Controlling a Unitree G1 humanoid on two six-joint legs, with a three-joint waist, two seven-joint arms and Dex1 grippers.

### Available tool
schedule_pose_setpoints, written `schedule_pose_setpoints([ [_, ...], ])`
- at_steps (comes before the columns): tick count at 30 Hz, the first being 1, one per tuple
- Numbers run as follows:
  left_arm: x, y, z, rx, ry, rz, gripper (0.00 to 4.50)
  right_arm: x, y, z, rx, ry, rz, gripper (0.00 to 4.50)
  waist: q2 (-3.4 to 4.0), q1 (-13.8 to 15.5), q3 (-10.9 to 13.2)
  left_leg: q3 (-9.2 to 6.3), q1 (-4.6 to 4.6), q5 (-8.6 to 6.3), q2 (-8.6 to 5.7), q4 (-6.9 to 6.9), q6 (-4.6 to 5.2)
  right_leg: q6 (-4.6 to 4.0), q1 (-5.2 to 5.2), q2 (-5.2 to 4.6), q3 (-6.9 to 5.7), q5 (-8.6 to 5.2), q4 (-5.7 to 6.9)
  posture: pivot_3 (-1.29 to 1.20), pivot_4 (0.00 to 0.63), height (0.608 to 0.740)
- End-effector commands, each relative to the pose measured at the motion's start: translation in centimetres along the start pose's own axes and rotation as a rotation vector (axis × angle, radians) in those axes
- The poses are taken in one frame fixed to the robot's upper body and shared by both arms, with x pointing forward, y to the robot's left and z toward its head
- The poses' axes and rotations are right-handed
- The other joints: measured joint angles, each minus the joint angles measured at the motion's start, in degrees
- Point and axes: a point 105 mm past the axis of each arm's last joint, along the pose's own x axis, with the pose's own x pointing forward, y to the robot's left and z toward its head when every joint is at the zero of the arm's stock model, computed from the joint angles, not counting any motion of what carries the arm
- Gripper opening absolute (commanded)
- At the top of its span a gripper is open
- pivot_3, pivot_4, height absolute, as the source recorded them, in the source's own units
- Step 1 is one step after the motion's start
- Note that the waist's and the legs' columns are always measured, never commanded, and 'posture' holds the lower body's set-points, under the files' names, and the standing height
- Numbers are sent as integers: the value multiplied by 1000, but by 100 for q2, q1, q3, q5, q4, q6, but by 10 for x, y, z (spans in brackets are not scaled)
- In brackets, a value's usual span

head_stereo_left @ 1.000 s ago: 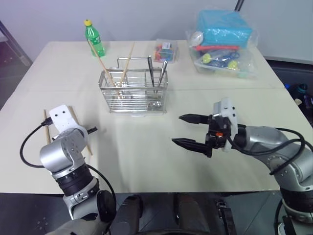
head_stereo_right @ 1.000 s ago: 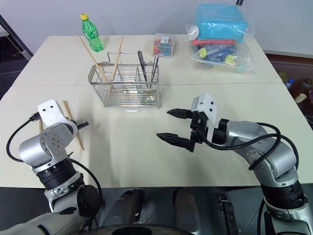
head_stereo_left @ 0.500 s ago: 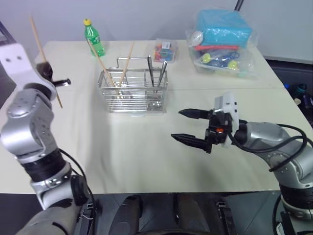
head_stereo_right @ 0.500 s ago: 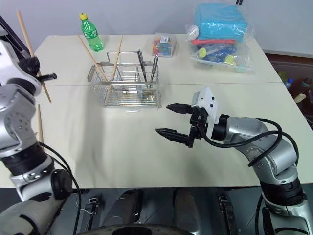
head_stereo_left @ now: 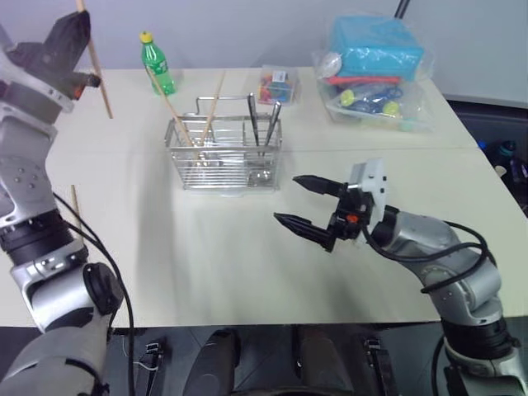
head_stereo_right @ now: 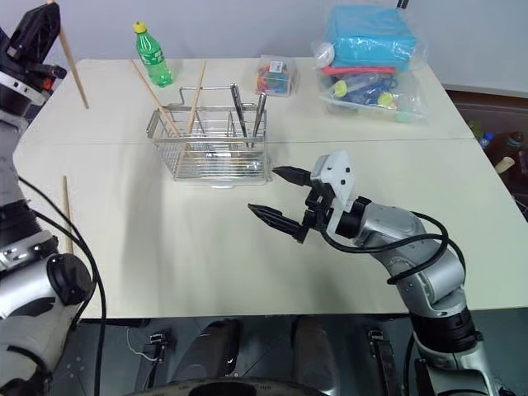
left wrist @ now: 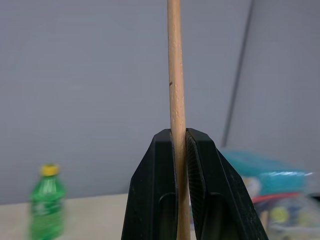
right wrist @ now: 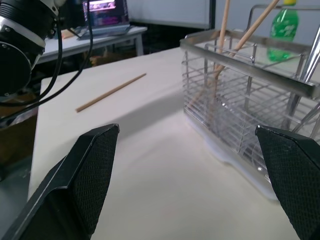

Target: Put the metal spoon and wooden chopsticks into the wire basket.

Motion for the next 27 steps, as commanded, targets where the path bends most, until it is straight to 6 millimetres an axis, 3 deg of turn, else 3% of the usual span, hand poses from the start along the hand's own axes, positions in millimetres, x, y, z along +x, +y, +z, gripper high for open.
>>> schedule_pose_setpoints([
  [1, 5, -2, 5, -33, -66, -60, 32, 6, 1, 6, -35, -53, -23, 4500, 0, -7, 0, 0, 0, 0, 0, 0, 0, 0, -1, 0, 0, 0, 0, 0, 150, 740],
  [6, 17, -2, -14, -102, -58, -82, 32, 11, 2, 4, -35, -83, -52, 4500, -1, 12, 0, -1, 0, 1, 0, 1, -1, 0, -3, 0, 0, 0, 3, 0, 150, 740],
  [15, 35, -23, -34, -145, -60, -154, 32, 14, -4, -1, -19, -107, -106, 4500, -1, -12, -1, 0, -2, 1, -1, 7, 0, 0, -4, 0, 1, 1, 5, 0, 150, 740],
  [27, 29, -28, -72, -126, 1, -132, 32, 7, 0, 5, -29, -102, -85, 4500, -1, -11, -1, 0, -2, 1, -1, 8, 0, 0, -5, 0, 1, 1, 7, 0, 150, 740],
])
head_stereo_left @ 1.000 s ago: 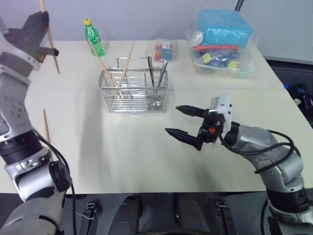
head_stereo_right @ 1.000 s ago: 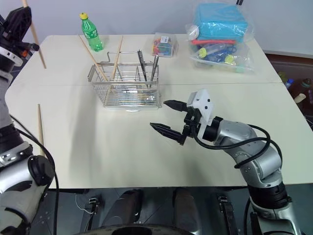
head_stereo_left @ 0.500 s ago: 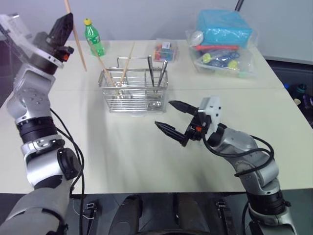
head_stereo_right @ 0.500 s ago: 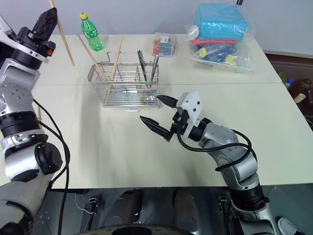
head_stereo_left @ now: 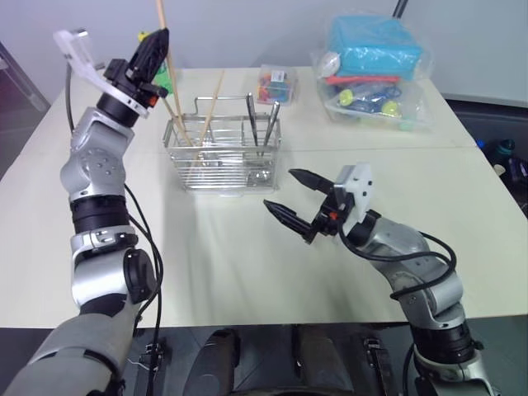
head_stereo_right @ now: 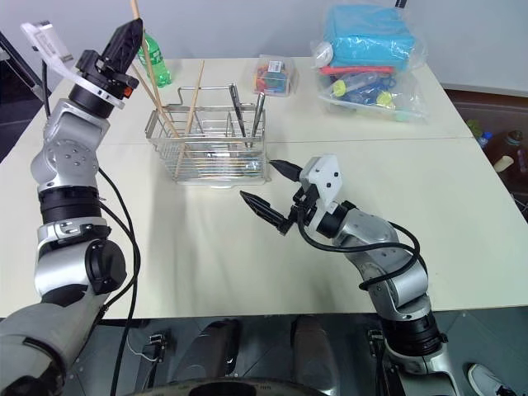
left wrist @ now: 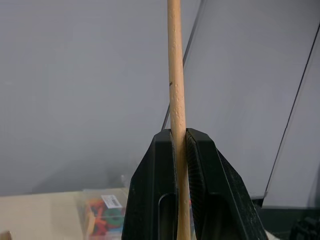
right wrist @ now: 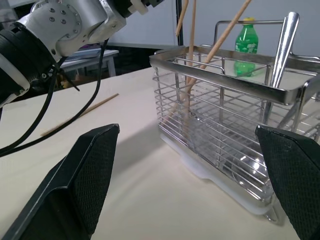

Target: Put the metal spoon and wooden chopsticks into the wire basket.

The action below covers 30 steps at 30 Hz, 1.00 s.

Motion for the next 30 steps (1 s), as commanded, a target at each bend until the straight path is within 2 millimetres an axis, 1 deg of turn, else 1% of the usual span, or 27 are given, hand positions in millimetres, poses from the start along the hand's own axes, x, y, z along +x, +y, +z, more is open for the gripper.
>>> schedule_pose_setpoints([
  [1, -3, 0, 2, 46, -11, 10, 32, -3, 6, 17, -37, -45, 28, 4500, 0, 3, 0, 0, 0, 0, 0, 0, 0, 0, 0, 0, 0, 0, 0, 0, 150, 740],
  [7, -8, 3, -9, 63, 3, 42, 32, -1, 6, 20, -36, -52, 30, 4500, 0, 17, 0, 0, 0, 0, 0, 2, 0, 0, 1, 0, 0, 0, 0, 0, 150, 740],
  [11, -9, -2, -19, 65, 12, 42, 32, -1, 6, 20, -34, -52, 30, 4500, 0, 17, 0, 0, 0, 0, 0, 3, 0, 0, 1, 0, 0, 0, 0, 0, 150, 740],
  [17, -10, -6, -27, 68, 26, 35, 32, -2, 6, 21, -33, -51, 27, 4500, 0, 10, 0, 0, 0, 0, 0, 3, 0, 0, 1, 0, 0, 0, 0, 0, 150, 740],
  [19, -10, -7, -28, 72, 32, 33, 851, -2, 6, 21, -33, -51, 26, 4500, 0, 10, 0, 0, 0, 0, 0, 3, 1, 0, 1, 0, 0, 0, 0, 0, 150, 740],
  [20, -10, -7, -28, 66, 32, 30, 1023, -2, 6, 21, -33, -51, 25, 4500, 0, 10, 0, 0, 0, 0, 0, 3, 1, 0, 1, 0, 0, 0, 0, 0, 150, 740],
  [21, -10, -8, -28, 62, 31, 27, 1458, -2, 6, 21, -33, -51, 24, 4500, 0, 12, 0, 0, 0, 0, 0, 3, 1, 0, 1, 0, 0, 0, 0, 0, 150, 740],
  [22, -10, -8, -28, 61, 31, 26, 2006, -2, 5, 22, -33, -51, 23, 4500, 0, 14, 0, 0, 0, 0, 0, 3, 1, 0, 1, 0, 0, 0, 0, 0, 150, 740],
  [23, -10, -9, -28, 61, 33, 24, 2371, -2, 5, 22, -33, -51, 22, 4500, 0, 14, 0, 0, 0, 0, 0, 3, 1, 0, 1, 0, 0, 0, 0, 0, 150, 740],
  [25, -11, -10, -26, 57, 34, 15, 3457, -3, 4, 22, -33, -50, 20, 4500, 0, 13, 0, 0, 0, 0, 0, 3, 1, 0, 1, 0, 0, 0, 0, 0, 150, 740],
  [26, -11, -11, -25, 55, 34, 9, 4083, -2, 4, 22, -33, -50, 20, 4500, 0, 12, 0, 0, 0, 0, 0, 3, 1, 0, 1, 0, 0, 0, 0, 0, 150, 740],
  [27, -11, -12, -23, 54, 32, 5, 4425, -3, 4, 22, -34, -50, 20, 4500, 0, 12, 0, 0, 0, 0, 0, 3, 1, 0, 1, 0, 0, 0, 0, 0, 150, 740],
  [29, -8, -16, -15, 50, 11, -10, 4425, -3, 4, 21, -34, -48, 22, 4500, 0, 13, 0, 0, 0, 0, 0, 3, 1, 0, 1, 0, 0, 0, 1, 0, 150, 740],
  [30, -6, -19, -7, 50, -7, -17, 4425, -3, 4, 21, -34, -46, 25, 4500, 0, 14, 0, 0, 0, 0, 0, 3, 0, 0, 1, 0, 0, 0, 1, 0, 150, 740],
])
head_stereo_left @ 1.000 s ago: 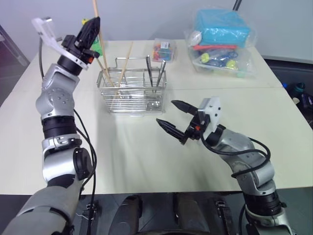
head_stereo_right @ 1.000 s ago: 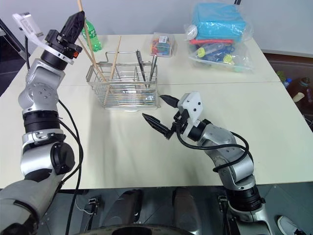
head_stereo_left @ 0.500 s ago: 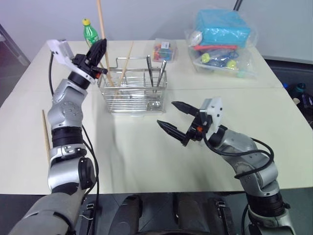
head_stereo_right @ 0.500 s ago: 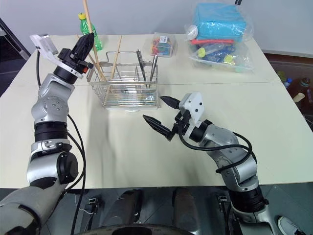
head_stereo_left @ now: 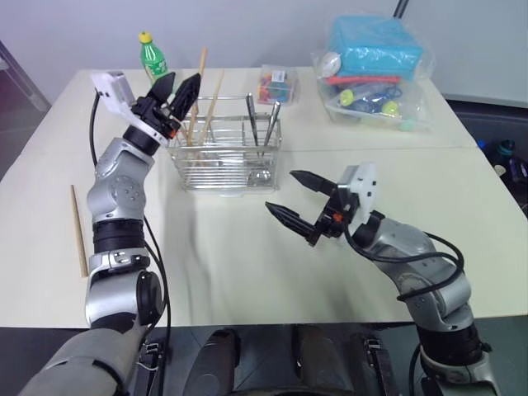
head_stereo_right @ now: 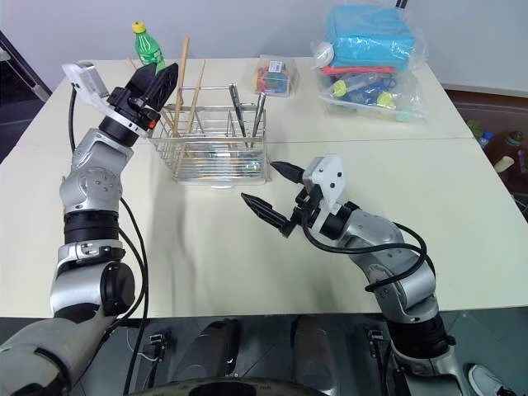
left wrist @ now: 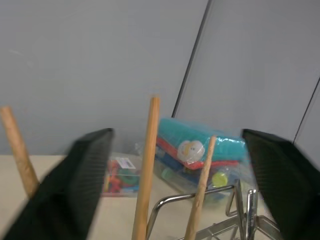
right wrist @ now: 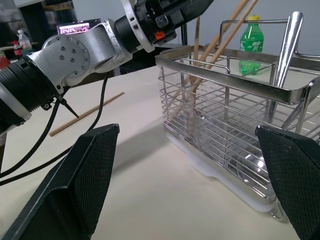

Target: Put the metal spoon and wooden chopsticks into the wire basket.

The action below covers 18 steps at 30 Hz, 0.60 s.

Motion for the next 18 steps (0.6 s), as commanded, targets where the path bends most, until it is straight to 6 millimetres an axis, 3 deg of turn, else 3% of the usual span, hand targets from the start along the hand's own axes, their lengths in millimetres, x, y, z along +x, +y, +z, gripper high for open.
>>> schedule_pose_setpoints([
  [1, 8, -14, 37, 33, -91, -57, 4425, -1, 3, 17, -50, -43, 20, 4500, 0, 0, 0, 0, 0, 0, 0, 0, 0, 0, 0, 0, 0, 0, 0, 0, 150, 740],
  [6, 14, -24, 89, 47, -205, -47, 4425, -2, 2, 16, -56, -33, 40, 4500, 0, -3, 0, 0, 0, 0, 0, 1, 0, 0, 0, 0, 0, 0, 0, 0, 150, 740],
  [11, 9, 2, 131, 210, -227, 179, 4425, -1, 3, 17, -63, -26, 82, 4500, 1, -16, -1, 0, 1, 0, 1, 1, 0, 0, 0, 0, 0, 0, 1, 0, 150, 740],
  [14, -8, 28, 136, 340, -129, 352, 4425, 0, 7, 16, -72, -13, 129, 4500, 2, -17, -1, 0, 3, 0, 1, 1, 0, 0, 0, 2, 1, 0, 2, 0, 150, 740],
  [18, -54, 70, 126, 453, 37, 631, 4425, -3, 14, 13, -95, 17, 217, 4500, 6, -31, -3, 0, 4, 0, 1, 0, 0, 0, 0, 3, 2, 0, 3, 0, 150, 740],
])
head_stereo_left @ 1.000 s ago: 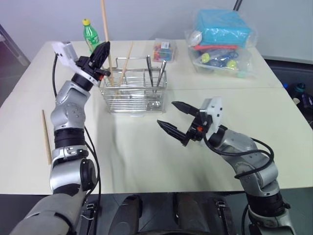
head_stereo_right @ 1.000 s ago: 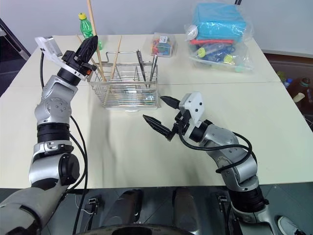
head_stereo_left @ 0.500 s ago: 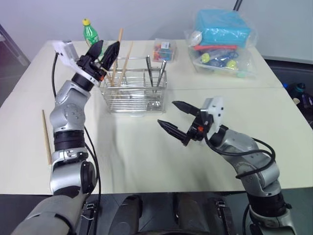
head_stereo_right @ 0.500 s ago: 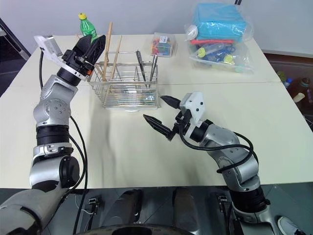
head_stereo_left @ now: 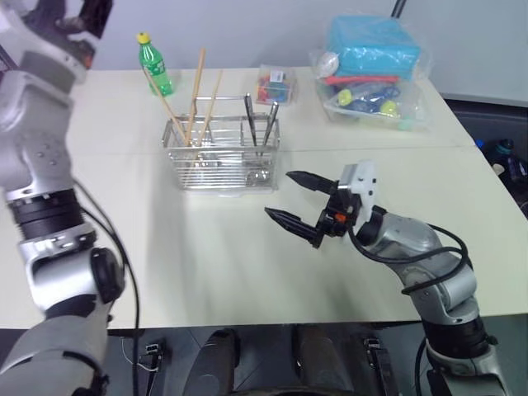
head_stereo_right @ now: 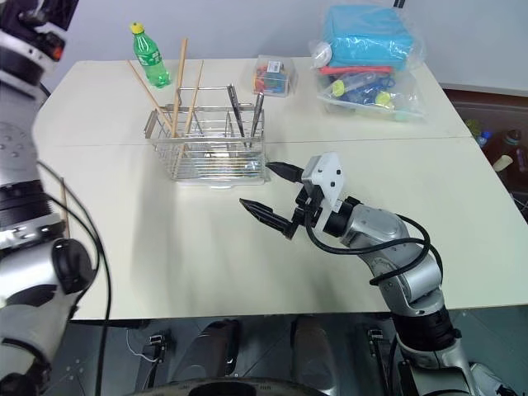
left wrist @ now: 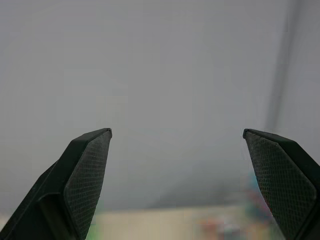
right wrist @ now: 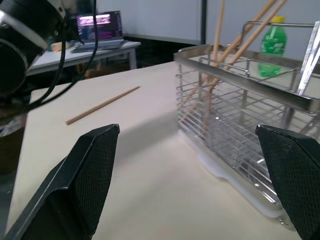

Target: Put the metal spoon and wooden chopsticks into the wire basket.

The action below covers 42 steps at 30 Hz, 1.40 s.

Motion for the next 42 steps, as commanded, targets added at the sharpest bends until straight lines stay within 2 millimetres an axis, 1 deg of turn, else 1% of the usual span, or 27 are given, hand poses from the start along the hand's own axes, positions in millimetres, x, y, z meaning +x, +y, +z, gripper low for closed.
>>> schedule_pose_setpoints([
  [1, -27, 44, -17, 135, 141, 229, 4425, -1, 11, 9, -43, -16, 102, 4500, 1, -3, -1, 1, 1, 0, 0, 0, 0, 0, 0, 0, 0, 0, 0, 0, 150, 740],
  [3, -48, 66, -31, 191, 224, 356, 4425, -3, 14, 9, -45, -5, 137, 4500, 1, 4, -1, 0, 0, 0, 1, -1, 0, 0, 0, 0, 0, 0, 0, 0, 150, 740],
  [4, -57, 72, -35, 201, 239, 394, 4425, -4, 16, 10, -48, 0, 157, 4500, -2, 14, 1, 0, 0, 0, 1, -1, 0, 0, 0, 0, 0, 0, 0, 0, 150, 740],
  [7, -89, 87, -56, 250, 352, 528, 4425, -6, 22, 12, -71, 12, 229, 4500, -6, 36, 1, -3, -2, 0, 2, 0, 0, 0, 0, 0, 0, 0, -1, 0, 150, 740],
  [11, -125, 94, -78, 324, 514, 669, 4425, -8, 23, 15, -76, 10, 275, 4500, -8, 61, 0, -3, -3, -1, 2, 0, 1, 0, 0, 0, -1, 0, -2, 0, 150, 740],
  [15, -146, 88, -95, 336, 631, 746, 4425, -3, 21, 16, -71, 4, 279, 4500, -9, 63, -1, -3, -2, -1, 1, 1, 0, 0, 2, 0, -1, 0, -1, 0, 150, 740],
  [17, -150, 86, -99, 331, 653, 769, 4425, 1, 21, 16, -64, -8, 274, 4500, -12, 62, -3, -3, -2, -1, 2, 1, 0, 0, 2, 0, -1, 0, 0, 0, 150, 740],
  [20, -158, 88, -111, 270, 702, 826, 4425, 6, 25, 16, -44, -26, 267, 4500, -11, 53, -3, -2, -1, 0, 2, 1, 0, -1, 1, -1, -1, 0, 0, 0, 150, 740],
  [25, -164, 91, -119, 226, 771, 862, 4425, 4, 23, 13, -37, -22, 251, 4500, -13, 54, -5, -2, -1, 0, 1, 1, -1, -1, 1, 0, -1, 0, 0, 0, 150, 740],
  [30, -169, 98, -125, 197, 863, 860, 4425, 3, 23, 11, -37, -12, 226, 4500, -14, 52, -5, -2, -1, 0, 1, 1, -1, -1, 1, 0, -1, 0, 0, 0, 150, 740],
  [34, -177, 106, -137, 158, 959, 837, 4425, 4, 25, 12, -29, -21, 204, 4500, -14, 32, -5, -2, 0, 0, 1, 0, -1, -1, -1, 0, -1, 0, 1, 0, 150, 740],
  [36, -175, 104, -143, 114, 980, 784, 4425, 4, 26, 12, -26, -25, 198, 4500, -14, 44, -5, -2, 0, 0, 1, 0, -1, -1, -1, 0, -1, 0, 1, 0, 150, 740],
  [39, -176, 110, -147, 100, 993, 766, 4425, 4, 25, 13, -28, -26, 188, 4500, -14, 51, -5, -2, 0, 0, 1, 0, -1, -1, -1, 0, -1, 0, 0, 0, 150, 740],
  [42, -178, 111, -154, 74, 1023, 739, 4425, 4, 24, 14, -32, -26, 180, 4500, -14, 48, -5, -2, -1, 0, 1, 0, -1, -1, 0, -1, -1, 0, 0, 0, 150, 740],
])
